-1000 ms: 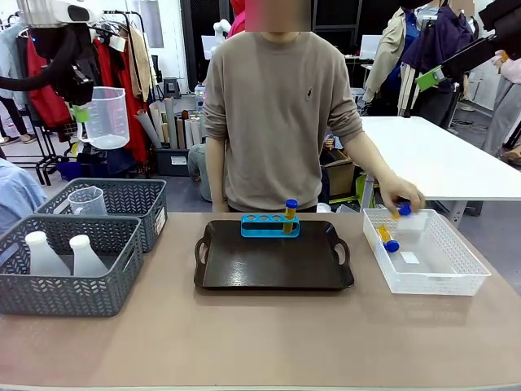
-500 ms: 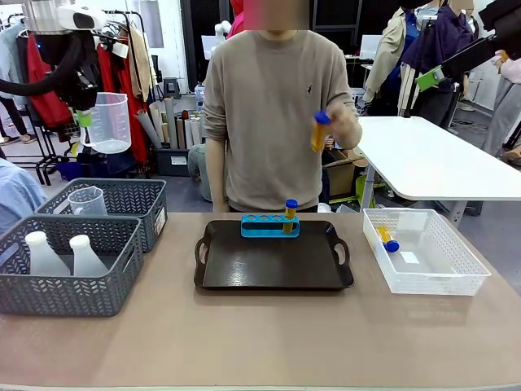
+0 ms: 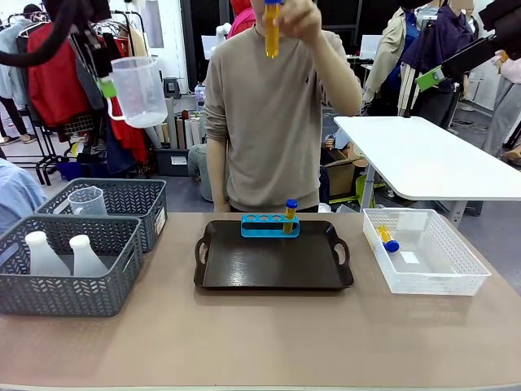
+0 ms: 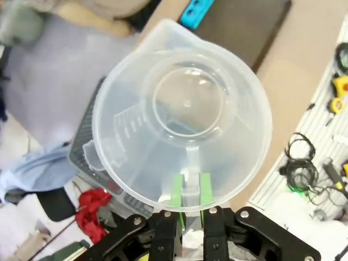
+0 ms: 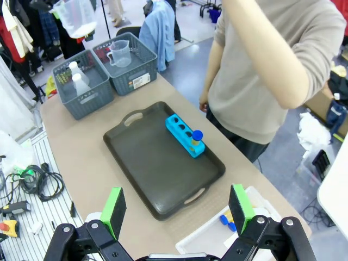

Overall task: Prepare the laboratory tools.
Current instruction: Pick up one Large Measuring Cup and place it on the Handle tray.

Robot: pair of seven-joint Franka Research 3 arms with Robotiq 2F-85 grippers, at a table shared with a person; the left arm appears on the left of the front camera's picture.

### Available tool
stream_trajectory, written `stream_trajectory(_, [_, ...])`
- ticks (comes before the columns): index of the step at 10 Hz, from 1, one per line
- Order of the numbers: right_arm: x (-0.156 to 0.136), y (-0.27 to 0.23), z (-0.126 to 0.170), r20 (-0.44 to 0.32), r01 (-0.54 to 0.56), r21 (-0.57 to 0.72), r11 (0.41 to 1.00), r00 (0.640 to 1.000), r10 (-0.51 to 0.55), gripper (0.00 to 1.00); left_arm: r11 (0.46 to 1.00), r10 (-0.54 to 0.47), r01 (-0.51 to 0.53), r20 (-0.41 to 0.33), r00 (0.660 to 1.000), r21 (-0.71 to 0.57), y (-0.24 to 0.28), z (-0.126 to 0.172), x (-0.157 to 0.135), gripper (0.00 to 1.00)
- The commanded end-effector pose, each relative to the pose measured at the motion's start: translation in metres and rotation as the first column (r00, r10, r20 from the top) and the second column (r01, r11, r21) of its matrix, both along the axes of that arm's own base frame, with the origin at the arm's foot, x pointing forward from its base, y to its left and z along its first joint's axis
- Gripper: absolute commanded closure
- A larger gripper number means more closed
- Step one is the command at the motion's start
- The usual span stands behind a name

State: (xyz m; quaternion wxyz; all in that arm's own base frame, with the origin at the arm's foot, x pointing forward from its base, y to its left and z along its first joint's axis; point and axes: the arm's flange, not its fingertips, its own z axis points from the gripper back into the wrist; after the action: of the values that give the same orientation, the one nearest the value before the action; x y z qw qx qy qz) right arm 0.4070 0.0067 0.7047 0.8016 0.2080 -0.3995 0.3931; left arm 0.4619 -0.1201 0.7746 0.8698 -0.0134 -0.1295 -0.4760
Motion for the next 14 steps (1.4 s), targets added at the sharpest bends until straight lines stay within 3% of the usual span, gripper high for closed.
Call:
stream_trajectory(1, [0.000,0.001,0.000,0.005,-0.008,0.011,1.000,1.000,0.008,0.00,0.992,-0.130,0.130,0.003,0.992,-0.001,-0.002,0.016,-0.004,1.00])
stream_trajectory(4, [0.000,0.001,0.000,0.005,-0.008,0.011,1.000,1.000,0.008,0.00,0.981,-0.194,0.194,0.029,0.980,0.001,-0.015,0.032,-0.005,1.00])
stream_trajectory(9, [0.000,0.001,0.000,0.005,-0.008,0.011,1.000,1.000,0.008,0.00,0.985,-0.170,0.170,0.023,0.985,0.019,-0.018,0.023,-0.007,1.00])
stream_trajectory(14, [0.000,0.001,0.000,0.005,-0.008,0.011,1.000,1.000,0.008,0.00,0.943,-0.325,0.332,-0.137,0.936,0.024,-0.077,-0.026,0.022,1.00])
